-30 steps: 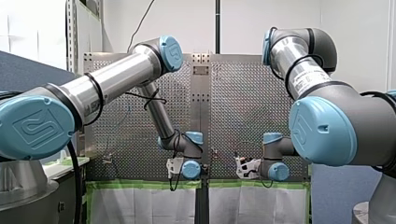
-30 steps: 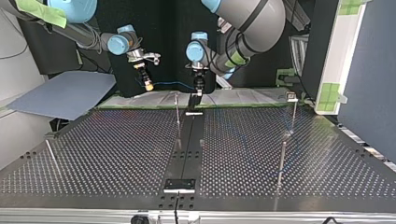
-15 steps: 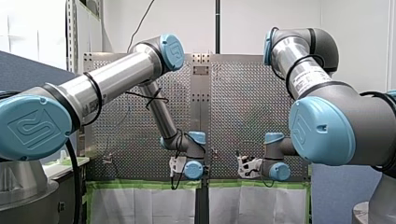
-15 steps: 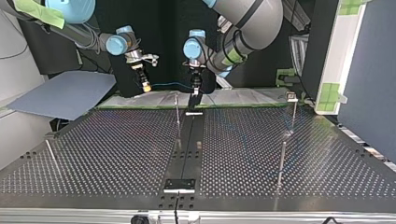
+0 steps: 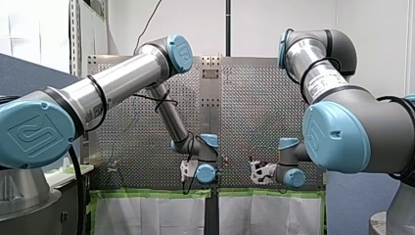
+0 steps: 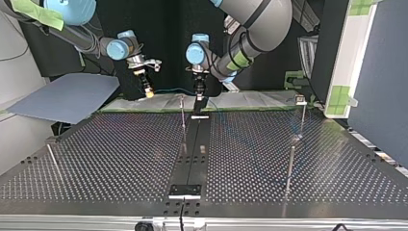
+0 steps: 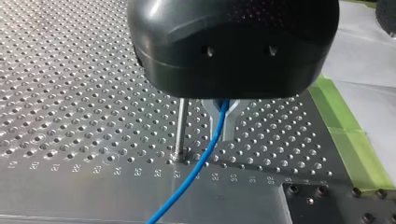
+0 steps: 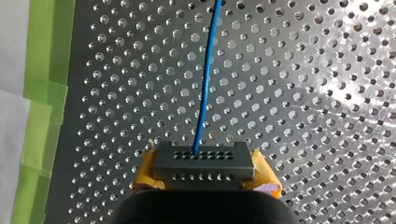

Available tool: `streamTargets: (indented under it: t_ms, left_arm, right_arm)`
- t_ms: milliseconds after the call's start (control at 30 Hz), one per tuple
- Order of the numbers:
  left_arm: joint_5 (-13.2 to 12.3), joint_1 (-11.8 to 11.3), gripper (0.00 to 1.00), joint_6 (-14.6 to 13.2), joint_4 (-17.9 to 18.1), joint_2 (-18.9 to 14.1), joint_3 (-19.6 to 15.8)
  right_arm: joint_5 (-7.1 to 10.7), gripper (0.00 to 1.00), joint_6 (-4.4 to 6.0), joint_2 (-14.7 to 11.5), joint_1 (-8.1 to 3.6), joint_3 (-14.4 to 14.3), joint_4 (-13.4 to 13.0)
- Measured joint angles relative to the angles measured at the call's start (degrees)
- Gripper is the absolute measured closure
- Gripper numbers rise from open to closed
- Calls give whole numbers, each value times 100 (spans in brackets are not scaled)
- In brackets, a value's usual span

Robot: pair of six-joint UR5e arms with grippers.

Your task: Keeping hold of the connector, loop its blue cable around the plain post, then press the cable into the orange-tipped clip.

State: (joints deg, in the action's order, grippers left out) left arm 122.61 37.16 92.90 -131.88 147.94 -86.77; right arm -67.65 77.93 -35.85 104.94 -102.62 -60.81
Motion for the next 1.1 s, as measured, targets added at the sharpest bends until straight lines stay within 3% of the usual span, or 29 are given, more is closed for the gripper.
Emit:
streamTargets:
  t_ms: [300, 600, 833, 1100]
  left_arm:
    - [12, -33, 99, 13, -6, -7, 16]
    - [13, -44, 99, 17, -13, -138, 25]
    - [49, -13, 99, 14, -42, -217, 26]
    - [66, -35, 99, 23, -58, -228, 27]
  right_arm:
    - [76, 100, -39, -5, -26, 134, 107]
    - [183, 100, -153, -37, -117, 183, 186]
    - [249, 100, -260, -216, -147, 185, 391]
    - [253, 100, -265, -258, -176, 185, 435]
